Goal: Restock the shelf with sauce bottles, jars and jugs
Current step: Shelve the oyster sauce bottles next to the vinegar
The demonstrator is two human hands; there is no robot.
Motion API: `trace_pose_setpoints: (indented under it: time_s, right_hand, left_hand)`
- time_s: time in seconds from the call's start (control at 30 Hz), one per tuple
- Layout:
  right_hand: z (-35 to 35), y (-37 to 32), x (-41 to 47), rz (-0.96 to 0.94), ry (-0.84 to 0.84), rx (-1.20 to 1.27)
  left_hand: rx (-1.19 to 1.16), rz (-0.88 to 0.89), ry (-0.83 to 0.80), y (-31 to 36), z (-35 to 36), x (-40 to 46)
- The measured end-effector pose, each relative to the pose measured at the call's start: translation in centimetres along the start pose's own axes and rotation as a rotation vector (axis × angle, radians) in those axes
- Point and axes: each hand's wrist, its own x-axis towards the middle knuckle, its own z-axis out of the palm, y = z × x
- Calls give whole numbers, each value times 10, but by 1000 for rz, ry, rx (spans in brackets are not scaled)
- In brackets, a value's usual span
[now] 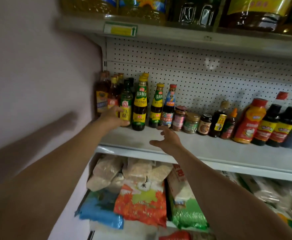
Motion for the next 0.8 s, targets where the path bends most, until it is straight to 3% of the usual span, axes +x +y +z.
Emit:
trace_pose_setpoints:
  time_s: [0.27,0.47,0.8]
  right_hand:
    - [20,39,-110,-53,-210,-212]
    - [55,67,-181,-15,-310,-187]
    - [113,85,-222,41,-419,-203]
  left_hand:
    - [74,-162,-36,-49,65,-152]
    - [126,-258,-98,-75,97,-244]
    - [146,-386,-199,-131,109,-298]
